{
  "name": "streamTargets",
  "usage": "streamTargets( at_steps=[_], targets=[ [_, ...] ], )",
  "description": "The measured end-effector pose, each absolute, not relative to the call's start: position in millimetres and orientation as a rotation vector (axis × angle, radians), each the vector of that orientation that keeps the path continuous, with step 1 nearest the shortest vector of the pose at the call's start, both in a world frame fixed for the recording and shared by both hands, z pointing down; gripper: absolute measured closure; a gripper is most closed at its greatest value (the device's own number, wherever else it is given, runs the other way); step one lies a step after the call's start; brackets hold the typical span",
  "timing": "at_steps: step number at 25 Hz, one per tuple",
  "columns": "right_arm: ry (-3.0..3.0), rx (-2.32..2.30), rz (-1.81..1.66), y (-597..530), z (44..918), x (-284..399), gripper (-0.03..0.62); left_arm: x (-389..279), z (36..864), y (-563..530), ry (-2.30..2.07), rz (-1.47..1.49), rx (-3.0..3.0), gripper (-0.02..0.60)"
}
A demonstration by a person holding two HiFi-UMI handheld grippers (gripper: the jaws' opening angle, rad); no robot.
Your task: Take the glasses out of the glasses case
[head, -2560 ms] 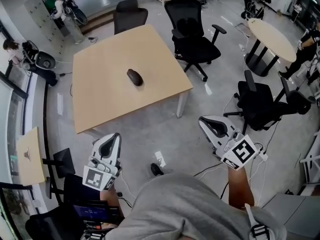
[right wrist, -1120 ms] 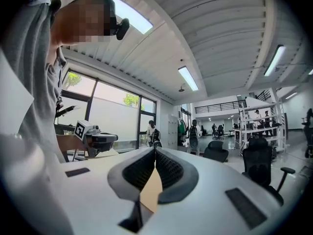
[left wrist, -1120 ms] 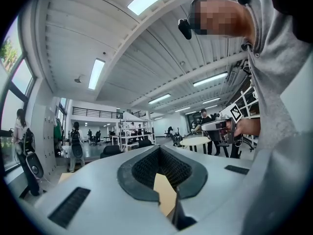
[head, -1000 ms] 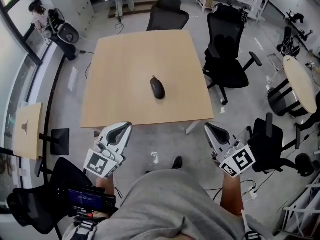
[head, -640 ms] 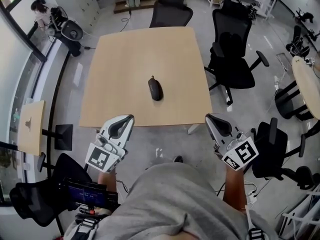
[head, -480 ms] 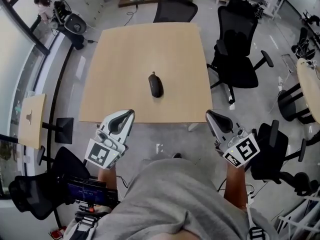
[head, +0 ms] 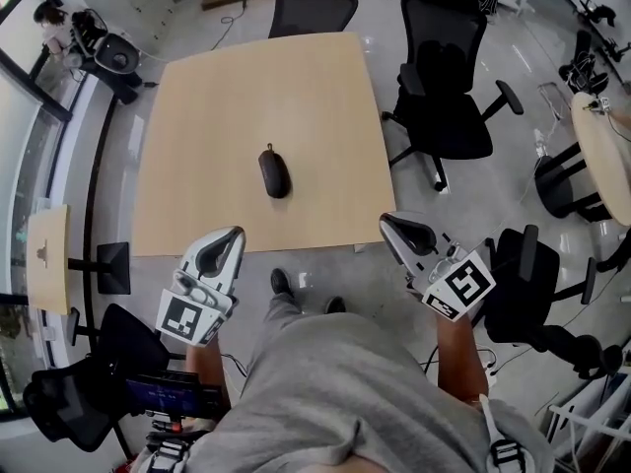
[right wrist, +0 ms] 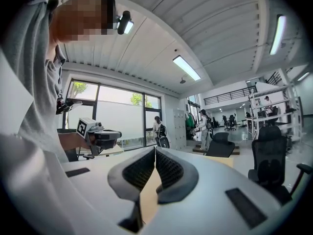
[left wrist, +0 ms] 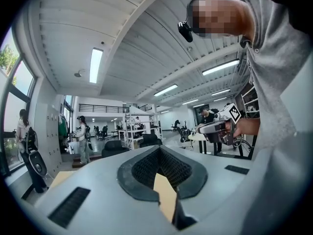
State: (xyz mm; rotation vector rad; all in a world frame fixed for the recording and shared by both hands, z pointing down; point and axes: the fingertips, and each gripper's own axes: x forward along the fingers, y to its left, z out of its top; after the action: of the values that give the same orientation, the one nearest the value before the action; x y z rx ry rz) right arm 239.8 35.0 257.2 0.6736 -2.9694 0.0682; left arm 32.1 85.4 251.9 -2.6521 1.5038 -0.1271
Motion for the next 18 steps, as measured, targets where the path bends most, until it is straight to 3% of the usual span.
streamTargets(
  at_steps=[18],
  targets=[
    [-2.869, 0.905, 0.126, -55, 265, 230, 0.586, 26, 267, -54, 1.275, -0.089, -2.798, 0.577]
  ],
)
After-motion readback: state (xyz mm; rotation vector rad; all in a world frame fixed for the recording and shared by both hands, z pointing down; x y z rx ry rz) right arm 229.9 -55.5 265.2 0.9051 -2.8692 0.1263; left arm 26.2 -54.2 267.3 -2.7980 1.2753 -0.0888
